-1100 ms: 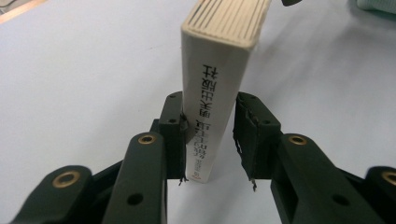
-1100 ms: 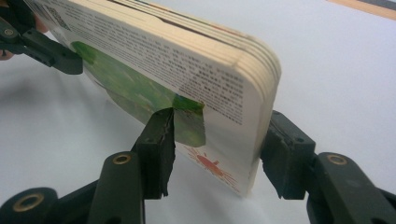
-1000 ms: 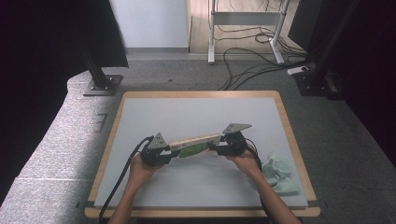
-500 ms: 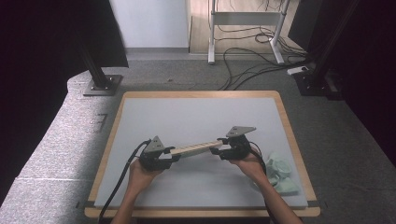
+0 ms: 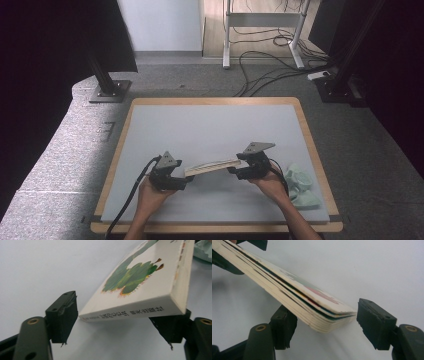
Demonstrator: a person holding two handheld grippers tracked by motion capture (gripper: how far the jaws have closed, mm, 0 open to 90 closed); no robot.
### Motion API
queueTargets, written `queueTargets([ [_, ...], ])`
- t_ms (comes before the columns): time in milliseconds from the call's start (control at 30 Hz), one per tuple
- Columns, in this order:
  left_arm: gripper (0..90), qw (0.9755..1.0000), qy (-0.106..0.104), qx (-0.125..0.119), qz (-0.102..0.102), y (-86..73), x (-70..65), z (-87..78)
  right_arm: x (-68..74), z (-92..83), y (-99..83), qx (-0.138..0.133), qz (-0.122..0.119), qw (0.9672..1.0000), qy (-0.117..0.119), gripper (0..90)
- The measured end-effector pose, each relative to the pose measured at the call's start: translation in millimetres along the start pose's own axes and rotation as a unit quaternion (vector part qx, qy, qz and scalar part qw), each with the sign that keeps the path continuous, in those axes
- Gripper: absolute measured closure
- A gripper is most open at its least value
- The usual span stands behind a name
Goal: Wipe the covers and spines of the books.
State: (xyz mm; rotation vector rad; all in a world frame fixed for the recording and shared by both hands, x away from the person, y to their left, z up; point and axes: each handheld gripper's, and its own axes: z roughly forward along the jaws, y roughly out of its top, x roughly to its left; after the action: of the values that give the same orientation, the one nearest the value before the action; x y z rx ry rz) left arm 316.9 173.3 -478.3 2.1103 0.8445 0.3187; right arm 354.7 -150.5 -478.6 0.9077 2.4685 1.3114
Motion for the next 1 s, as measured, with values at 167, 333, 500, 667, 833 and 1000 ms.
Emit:
queueTargets([
  [167,18.6,0.9999,0.005,0.009,-0.009,-6.6,-7.3,0.7,3.0,-3.9,-7.7,0.003,0.003,1.0,0.0,30.2],
  [333,15.1,0.9996,0.01,0.02,-0.019,-13.7,-13.1,0.0,7.0,-5.0,-16.5,0.001,0.009,1.0,0.001,29.7],
  [500,15.1,0.9991,0.014,0.026,-0.031,-22.5,-19.3,0.6,10.8,-4.3,-26.5,0.0,0.016,0.9999,0.002,29.4],
  [667,15.5,0.9986,0.009,0.033,-0.039,-30.7,-23.7,1.9,14.2,-3.7,-35.2,0.009,0.018,0.9998,0.002,29.3],
  [833,16.1,0.9982,-0.012,0.036,-0.047,-37.2,-26.9,3.8,16.5,-2.4,-42.2,0.017,0.02,0.9996,0.004,29.3],
  [1000,16.0,0.9979,-0.017,0.044,-0.044,-40.5,-30.3,8.1,18.6,0.3,-50.6,0.022,0.025,0.9994,0.009,29.3],
])
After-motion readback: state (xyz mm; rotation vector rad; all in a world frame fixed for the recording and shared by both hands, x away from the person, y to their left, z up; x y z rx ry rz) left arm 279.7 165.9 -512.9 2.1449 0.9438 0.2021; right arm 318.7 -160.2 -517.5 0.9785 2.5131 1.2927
